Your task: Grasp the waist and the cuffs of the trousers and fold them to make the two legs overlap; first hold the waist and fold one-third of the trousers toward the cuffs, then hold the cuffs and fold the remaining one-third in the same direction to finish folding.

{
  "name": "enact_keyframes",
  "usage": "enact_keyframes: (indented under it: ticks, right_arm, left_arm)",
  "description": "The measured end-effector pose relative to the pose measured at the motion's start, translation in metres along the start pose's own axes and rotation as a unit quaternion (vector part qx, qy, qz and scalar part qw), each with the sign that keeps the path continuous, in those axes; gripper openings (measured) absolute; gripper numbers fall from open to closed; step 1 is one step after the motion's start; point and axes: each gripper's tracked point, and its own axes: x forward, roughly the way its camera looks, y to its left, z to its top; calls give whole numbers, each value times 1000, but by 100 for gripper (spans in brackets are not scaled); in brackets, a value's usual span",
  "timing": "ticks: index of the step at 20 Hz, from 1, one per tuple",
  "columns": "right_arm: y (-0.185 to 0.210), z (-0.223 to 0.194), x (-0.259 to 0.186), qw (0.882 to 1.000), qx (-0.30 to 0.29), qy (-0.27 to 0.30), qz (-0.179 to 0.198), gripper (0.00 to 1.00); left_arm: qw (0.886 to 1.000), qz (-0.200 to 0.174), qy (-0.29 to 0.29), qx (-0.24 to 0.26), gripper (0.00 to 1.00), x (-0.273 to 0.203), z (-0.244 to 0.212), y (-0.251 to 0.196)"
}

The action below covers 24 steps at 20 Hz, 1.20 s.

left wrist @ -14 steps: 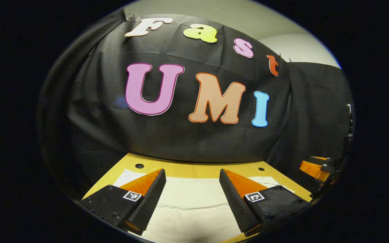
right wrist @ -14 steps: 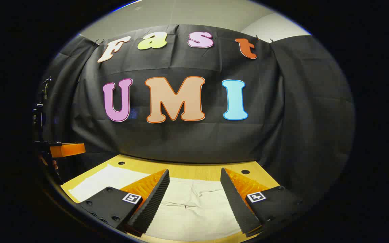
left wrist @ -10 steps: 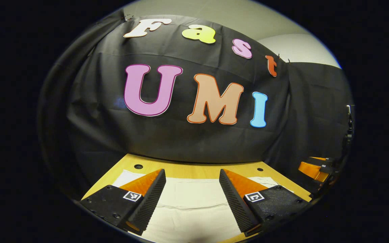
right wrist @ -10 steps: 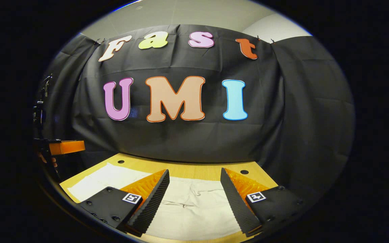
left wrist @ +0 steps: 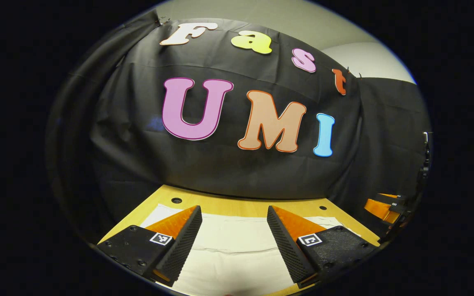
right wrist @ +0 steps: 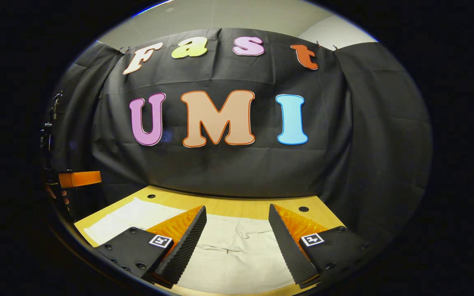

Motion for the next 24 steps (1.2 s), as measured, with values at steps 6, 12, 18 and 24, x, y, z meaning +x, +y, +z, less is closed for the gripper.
enact_keyframes:
  ticks: [6,12,18,24]
  right_arm:
    - [1,1,1,1000,5,-1,2,97]
    - [1,-14,-3,1000,-8,15,5,97]
    - [-5,-23,-7,999,-9,29,-11,97]
    - [-12,-42,-11,998,-16,51,-28,97]
  left_arm:
    - [1000,7,3,6,94,-2,-3,8]
    - [998,-21,47,30,95,-3,-32,17]
    - [977,-119,141,107,95,-15,-89,14]
    - [917,-219,269,197,93,-42,-152,32]
